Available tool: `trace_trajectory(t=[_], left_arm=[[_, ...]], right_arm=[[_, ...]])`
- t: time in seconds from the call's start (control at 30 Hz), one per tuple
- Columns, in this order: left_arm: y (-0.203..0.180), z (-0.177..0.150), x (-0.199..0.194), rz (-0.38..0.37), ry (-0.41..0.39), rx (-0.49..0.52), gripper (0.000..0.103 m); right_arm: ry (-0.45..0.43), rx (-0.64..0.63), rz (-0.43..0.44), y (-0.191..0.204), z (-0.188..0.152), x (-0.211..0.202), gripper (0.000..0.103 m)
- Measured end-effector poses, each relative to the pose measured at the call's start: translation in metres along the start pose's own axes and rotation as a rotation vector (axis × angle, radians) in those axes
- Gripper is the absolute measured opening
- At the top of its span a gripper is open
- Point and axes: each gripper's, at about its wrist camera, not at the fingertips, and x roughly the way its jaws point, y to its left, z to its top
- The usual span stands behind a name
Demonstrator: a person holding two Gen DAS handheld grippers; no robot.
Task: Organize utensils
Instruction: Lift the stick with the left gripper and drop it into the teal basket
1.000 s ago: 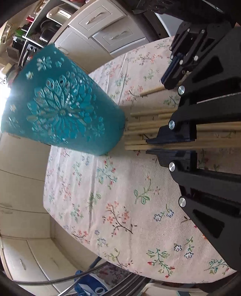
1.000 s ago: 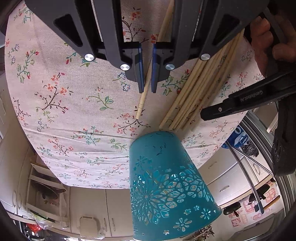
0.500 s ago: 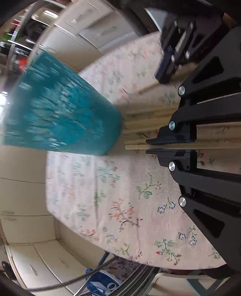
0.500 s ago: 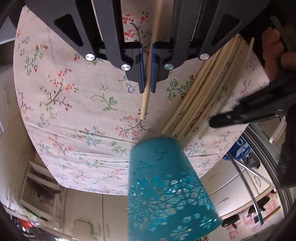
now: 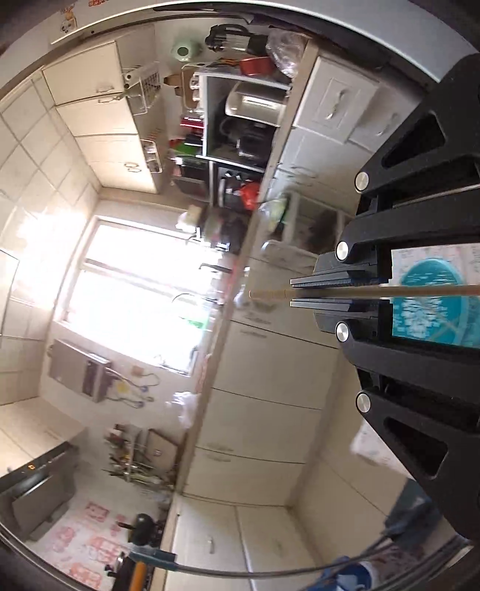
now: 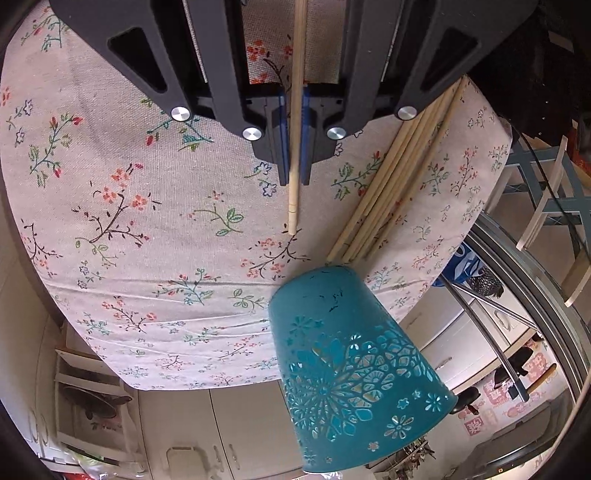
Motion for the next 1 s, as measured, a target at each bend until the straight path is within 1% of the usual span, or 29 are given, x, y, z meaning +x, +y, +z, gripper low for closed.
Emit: trace_trajectory(t=[0.13,0.2,0.27,0.37,0.5,0.6,0.63,0.67,0.83,0.87,0.93,0.97,1.0], left_arm=[[-0.003,0.013,0.035,0.020,-0.057,-0.039,0.005],[-0.005,0.014,0.050,0.037,-0.083,-0.035,0.005],[-0.003,0.008,0.067,0.069,-0.085,-0.016,0.005],[0.007,-0.011,0.095,0.106,-0.025,-0.014,0.005],[0.017,-0.036,0.106,0.139,0.021,0.005,0.005],[0.019,-0.040,0.103,0.144,0.024,0.013,0.005],[0.016,-0.038,0.104,0.157,0.030,0.045,0.005],[0.014,-0.038,0.104,0.157,0.042,0.064,0.005],[0.009,-0.044,0.108,0.150,0.124,0.088,0.005],[0.009,-0.046,0.109,0.147,0.151,0.091,0.005],[0.010,-0.052,0.108,0.148,0.186,0.100,0.005],[0.010,-0.055,0.108,0.143,0.216,0.103,0.005],[0.012,-0.058,0.108,0.141,0.241,0.101,0.006]], right_arm=[[-0.013,0.009,0.018,-0.004,0.000,0.000,0.006],[-0.014,0.003,0.021,-0.003,0.000,0.001,0.006],[-0.008,-0.014,0.008,-0.001,0.002,0.001,0.006],[-0.003,-0.043,-0.017,0.004,0.005,0.003,0.006],[-0.004,-0.051,-0.023,0.004,0.007,0.005,0.006],[-0.003,-0.045,-0.018,0.003,0.008,0.006,0.006],[-0.001,-0.047,-0.020,0.003,0.009,0.006,0.006],[0.000,-0.048,-0.021,0.003,0.010,0.007,0.006],[0.013,-0.053,-0.024,0.004,0.011,0.006,0.007],[0.017,-0.053,-0.024,0.005,0.011,0.006,0.010],[0.023,-0.053,-0.027,0.006,0.012,0.003,0.020],[0.022,-0.056,-0.034,0.007,0.013,0.002,0.030],[0.021,-0.062,-0.043,0.008,0.013,0.001,0.032]])
